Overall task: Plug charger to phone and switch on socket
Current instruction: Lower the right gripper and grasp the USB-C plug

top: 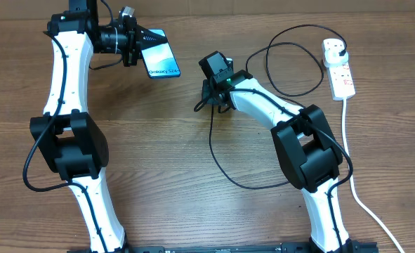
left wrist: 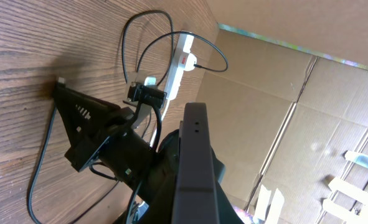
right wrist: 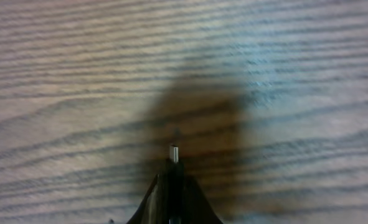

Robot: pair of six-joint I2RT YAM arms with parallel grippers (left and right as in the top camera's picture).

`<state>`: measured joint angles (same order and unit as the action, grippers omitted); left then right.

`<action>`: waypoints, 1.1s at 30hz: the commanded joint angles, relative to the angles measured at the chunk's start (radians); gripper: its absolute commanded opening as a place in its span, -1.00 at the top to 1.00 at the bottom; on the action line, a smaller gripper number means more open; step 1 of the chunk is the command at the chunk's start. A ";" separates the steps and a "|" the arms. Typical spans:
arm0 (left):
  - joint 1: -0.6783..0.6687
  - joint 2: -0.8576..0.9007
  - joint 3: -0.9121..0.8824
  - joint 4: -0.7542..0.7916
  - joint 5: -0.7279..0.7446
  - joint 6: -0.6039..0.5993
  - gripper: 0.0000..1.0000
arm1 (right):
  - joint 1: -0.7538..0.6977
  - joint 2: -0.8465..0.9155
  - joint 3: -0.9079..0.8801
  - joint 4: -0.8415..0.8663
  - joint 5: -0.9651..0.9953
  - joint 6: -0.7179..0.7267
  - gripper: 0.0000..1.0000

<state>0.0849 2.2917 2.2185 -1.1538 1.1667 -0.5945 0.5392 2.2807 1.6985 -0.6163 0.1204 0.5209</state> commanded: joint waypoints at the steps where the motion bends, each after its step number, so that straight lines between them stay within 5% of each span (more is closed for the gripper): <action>1: 0.000 -0.014 0.015 -0.002 0.028 0.015 0.92 | -0.003 -0.002 0.040 -0.076 0.041 0.010 0.92; 13: 0.000 -0.014 0.015 0.002 0.011 0.016 0.92 | 0.029 0.001 0.086 -0.404 -0.017 0.037 0.93; 33: -0.001 -0.014 0.015 0.002 -0.029 0.023 0.91 | 0.029 0.022 0.015 -0.415 -0.111 0.112 0.81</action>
<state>0.0849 2.2917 2.2185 -1.1526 1.1137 -0.5915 0.5568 2.2768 1.7630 -1.0222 0.0544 0.6205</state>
